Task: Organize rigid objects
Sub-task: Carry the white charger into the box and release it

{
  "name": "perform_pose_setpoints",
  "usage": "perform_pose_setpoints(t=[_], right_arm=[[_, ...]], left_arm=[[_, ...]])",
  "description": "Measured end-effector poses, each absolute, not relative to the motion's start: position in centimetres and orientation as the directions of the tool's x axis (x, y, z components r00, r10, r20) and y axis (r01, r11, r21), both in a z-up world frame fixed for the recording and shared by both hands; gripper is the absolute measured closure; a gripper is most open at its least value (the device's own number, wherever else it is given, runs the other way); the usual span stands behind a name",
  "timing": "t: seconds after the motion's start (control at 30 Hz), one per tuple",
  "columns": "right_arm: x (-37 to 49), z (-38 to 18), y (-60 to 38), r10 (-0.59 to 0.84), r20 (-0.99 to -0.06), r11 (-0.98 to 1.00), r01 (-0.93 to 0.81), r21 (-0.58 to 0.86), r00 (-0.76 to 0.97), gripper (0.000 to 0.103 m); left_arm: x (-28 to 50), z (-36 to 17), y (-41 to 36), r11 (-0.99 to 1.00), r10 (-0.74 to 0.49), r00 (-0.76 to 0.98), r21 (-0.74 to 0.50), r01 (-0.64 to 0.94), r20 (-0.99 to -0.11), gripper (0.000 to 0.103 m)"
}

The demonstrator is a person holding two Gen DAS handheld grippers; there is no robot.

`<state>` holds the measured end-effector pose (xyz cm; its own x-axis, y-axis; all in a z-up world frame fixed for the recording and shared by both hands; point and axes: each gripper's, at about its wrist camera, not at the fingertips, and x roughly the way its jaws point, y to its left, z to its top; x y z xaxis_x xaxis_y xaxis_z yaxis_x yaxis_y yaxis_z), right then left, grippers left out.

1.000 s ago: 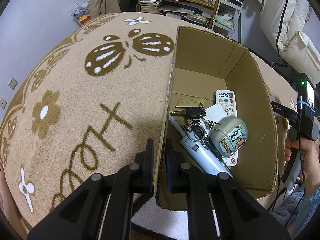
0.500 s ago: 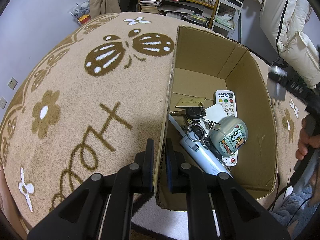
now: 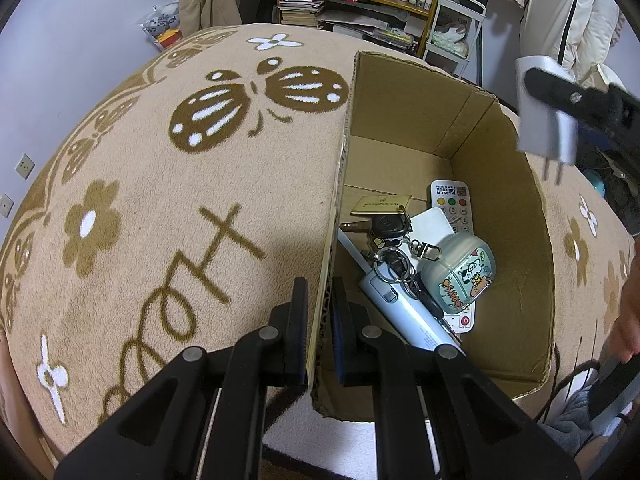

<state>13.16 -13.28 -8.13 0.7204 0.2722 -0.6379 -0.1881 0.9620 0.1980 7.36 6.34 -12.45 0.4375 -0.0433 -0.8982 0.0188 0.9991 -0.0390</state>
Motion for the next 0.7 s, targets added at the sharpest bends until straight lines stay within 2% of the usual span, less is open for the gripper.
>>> perform_pose_setpoints(t=[0.4, 0.7], right_arm=[[13.3, -12.5, -10.0, 0.274, -0.762, 0.955, -0.259, 0.144, 0.587, 0.046], [13.2, -13.0, -9.9, 0.228, -0.780, 0.963, -0.255, 0.091, 0.583, 0.046]], left_arm=[[7.3, -12.5, 6.3, 0.999, -0.052, 0.436, -0.050, 0.018, -0.899, 0.092], [7.4, -12.4, 6.4, 0.998, -0.059, 0.433, -0.057, 0.016, -0.899, 0.092]])
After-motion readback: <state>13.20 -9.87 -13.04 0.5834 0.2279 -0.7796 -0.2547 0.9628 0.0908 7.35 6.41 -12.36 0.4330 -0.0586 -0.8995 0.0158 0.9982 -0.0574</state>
